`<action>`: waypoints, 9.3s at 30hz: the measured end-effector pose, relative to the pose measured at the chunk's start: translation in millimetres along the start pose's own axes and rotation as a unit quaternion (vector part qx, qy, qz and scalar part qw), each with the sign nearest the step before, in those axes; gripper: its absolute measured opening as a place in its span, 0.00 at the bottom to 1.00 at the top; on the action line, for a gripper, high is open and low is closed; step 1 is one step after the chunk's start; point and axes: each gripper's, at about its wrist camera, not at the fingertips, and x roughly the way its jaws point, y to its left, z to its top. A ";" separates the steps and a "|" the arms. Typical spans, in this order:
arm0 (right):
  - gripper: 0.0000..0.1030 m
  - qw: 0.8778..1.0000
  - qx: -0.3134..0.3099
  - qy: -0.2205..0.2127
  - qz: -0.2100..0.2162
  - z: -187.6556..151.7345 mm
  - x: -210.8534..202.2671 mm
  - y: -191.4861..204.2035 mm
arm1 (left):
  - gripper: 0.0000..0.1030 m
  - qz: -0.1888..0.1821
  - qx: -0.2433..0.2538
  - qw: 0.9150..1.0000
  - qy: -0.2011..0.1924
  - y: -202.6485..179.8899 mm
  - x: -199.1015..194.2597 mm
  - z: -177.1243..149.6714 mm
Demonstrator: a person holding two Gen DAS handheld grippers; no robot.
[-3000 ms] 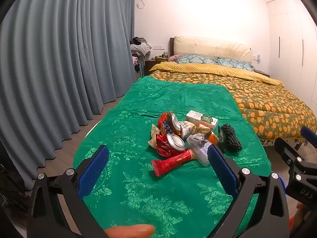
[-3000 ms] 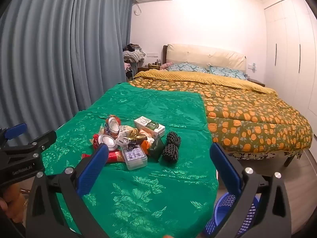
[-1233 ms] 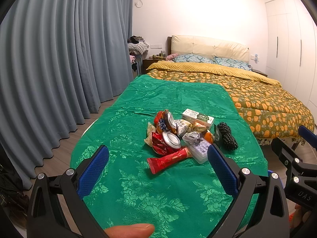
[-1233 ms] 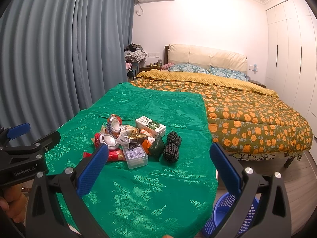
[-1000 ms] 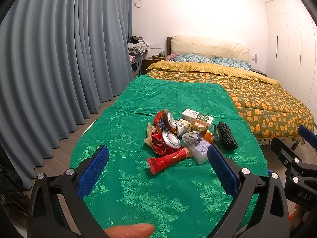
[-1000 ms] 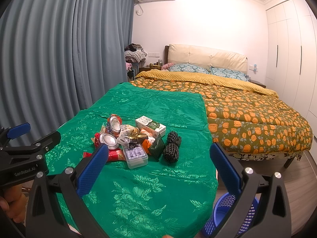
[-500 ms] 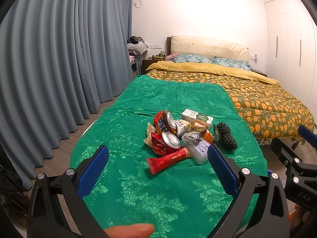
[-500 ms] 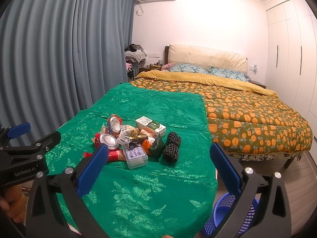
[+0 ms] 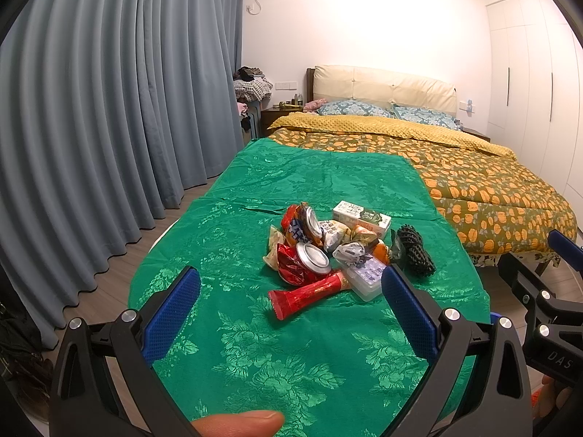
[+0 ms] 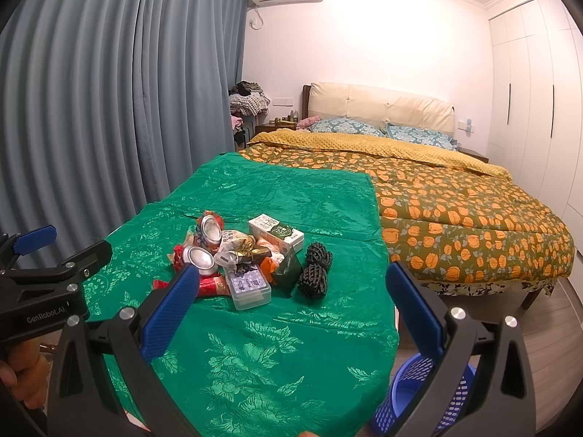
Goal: Collect trash
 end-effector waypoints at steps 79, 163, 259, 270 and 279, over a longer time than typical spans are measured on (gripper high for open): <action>0.96 1.000 -0.003 0.008 -0.011 -8.1 11.6 -4.0 | 0.96 -0.027 0.010 0.999 0.022 17.4 25.5 -9.0; 0.32 0.954 0.177 0.244 0.013 -89.0 74.3 -260.9 | 0.07 -0.353 0.182 0.896 0.199 -180.7 104.3 -29.7; 0.61 0.967 -0.041 0.222 0.119 -86.7 155.6 -4.4 | 0.95 -0.065 0.038 0.977 0.197 31.5 202.7 -74.1; 0.61 0.969 -0.044 0.215 0.116 -103.6 148.9 -5.2 | 0.95 -0.016 -0.018 0.984 0.174 -12.5 226.9 -34.8; 0.61 0.969 -0.037 0.212 0.122 -102.8 152.3 -6.9 | 0.95 0.042 -0.061 0.978 0.193 -7.4 246.9 -28.4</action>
